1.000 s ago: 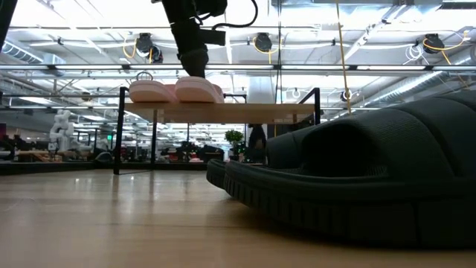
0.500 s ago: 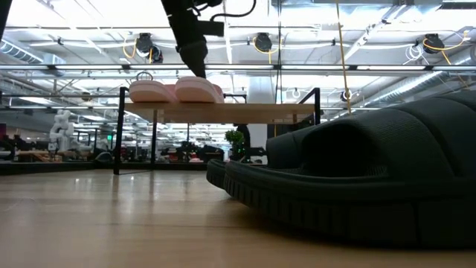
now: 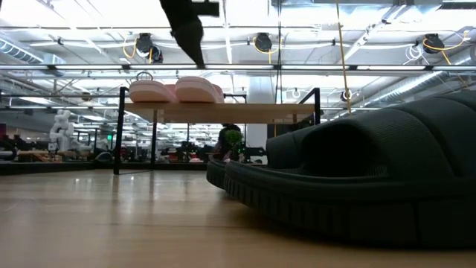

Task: Pick and place slides into the shelf
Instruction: Put the top black slipper on the shelf

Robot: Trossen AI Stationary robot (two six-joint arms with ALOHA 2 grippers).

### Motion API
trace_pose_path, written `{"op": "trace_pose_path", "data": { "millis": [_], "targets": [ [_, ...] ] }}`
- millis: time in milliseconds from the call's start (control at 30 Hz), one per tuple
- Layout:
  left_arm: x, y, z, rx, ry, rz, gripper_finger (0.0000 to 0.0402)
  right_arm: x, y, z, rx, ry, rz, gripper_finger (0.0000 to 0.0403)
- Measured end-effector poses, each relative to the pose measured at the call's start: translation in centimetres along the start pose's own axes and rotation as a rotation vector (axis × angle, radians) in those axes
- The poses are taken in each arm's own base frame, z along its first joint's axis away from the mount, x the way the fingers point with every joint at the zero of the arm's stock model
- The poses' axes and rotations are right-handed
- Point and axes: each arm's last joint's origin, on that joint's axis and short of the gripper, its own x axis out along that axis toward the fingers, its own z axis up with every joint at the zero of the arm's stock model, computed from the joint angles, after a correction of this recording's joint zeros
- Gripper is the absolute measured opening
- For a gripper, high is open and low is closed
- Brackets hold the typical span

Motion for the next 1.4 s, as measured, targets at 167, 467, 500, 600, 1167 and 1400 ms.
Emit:
{"op": "trace_pose_path", "data": {
  "millis": [167,467,500,600,1167,1400],
  "targets": [
    [-6.3,-0.1,-1.3,0.032,-0.095,0.136,0.015,-0.2,0.4,-1.5,0.072,0.172,0.125,0.021],
    [-16.3,2.1,-7.4,-0.45,-0.343,0.018,0.015,-2.3,3.1,-6.1,0.483,0.744,0.163,0.021],
    [-16.9,2.4,-8.1,-0.49,-0.358,-0.016,0.015,-2.4,3.6,-6.3,0.536,0.776,0.187,0.021],
    [-18.0,2.6,-9.5,-0.571,-0.369,-0.113,0.015,-2.5,5.3,-7.1,0.664,0.859,0.232,0.021],
    [-16.8,-0.3,-9.6,-0.424,-0.154,-0.208,0.015,-4.2,14.5,-16.7,0.686,1.369,0.184,0.021],
    [-16.6,-1.1,-9.4,-0.394,-0.115,-0.211,0.015,-4.8,15.5,-20.2,0.414,1.433,0.271,0.021]
  ]
}}
